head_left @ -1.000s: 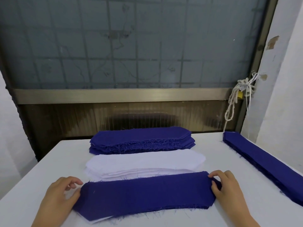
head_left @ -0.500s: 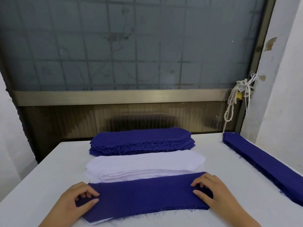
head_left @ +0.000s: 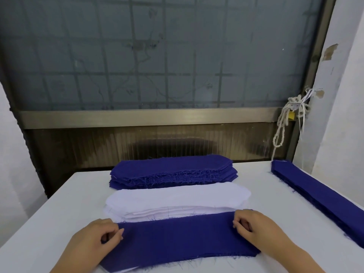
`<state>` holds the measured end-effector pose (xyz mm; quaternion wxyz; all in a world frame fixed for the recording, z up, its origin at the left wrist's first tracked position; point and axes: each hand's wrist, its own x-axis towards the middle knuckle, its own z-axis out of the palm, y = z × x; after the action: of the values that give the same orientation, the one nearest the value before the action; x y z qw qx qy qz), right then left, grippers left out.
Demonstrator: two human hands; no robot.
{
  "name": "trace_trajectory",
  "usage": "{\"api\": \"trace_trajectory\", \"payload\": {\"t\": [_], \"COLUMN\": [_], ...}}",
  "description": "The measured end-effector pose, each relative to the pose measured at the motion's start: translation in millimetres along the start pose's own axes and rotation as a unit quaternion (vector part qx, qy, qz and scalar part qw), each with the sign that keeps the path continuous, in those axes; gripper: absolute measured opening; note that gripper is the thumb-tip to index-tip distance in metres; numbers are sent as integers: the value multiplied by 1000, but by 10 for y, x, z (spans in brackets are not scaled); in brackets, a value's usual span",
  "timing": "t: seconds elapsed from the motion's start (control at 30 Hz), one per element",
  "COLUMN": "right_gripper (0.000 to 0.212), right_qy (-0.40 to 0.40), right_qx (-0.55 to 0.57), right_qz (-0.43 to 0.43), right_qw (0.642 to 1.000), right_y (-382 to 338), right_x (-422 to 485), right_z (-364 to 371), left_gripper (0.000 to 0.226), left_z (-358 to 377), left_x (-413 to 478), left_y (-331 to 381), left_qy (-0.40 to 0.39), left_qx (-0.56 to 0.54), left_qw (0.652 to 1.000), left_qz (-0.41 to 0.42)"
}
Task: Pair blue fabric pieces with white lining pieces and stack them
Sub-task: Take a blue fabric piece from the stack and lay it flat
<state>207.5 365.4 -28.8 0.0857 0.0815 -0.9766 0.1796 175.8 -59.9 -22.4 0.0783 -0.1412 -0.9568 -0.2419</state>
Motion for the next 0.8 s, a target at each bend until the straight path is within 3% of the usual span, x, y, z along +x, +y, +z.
{"api": "trace_trajectory", "payload": {"t": [0.13, 0.2, 0.37, 0.5, 0.63, 0.8], "right_gripper": [32, 33, 9, 31, 39, 25], "right_qy": [-9, 9, 108, 148, 132, 146], "right_qx": [-73, -53, 35, 56, 59, 52], "right_qz": [-19, -31, -66, -74, -86, -73], "right_qw": [997, 998, 991, 985, 986, 985], "right_y": [-123, -208, -475, -680, -846, -946], "right_x": [201, 373, 935, 1427, 1839, 2228], "right_z": [-82, -82, 92, 312, 503, 648], "left_gripper": [33, 29, 11, 30, 36, 14], "left_z": [-63, -71, 53, 254, 461, 525], "left_x": [139, 277, 789, 1257, 1620, 1943], "left_y": [122, 199, 405, 472, 500, 548], "left_qy": [-4, 17, 126, 147, 138, 205], "left_qx": [53, 56, -12, -39, -17, 44], "left_qw": [998, 998, 992, 988, 990, 977], "left_qz": [-13, -12, 19, 29, 14, -28]}}
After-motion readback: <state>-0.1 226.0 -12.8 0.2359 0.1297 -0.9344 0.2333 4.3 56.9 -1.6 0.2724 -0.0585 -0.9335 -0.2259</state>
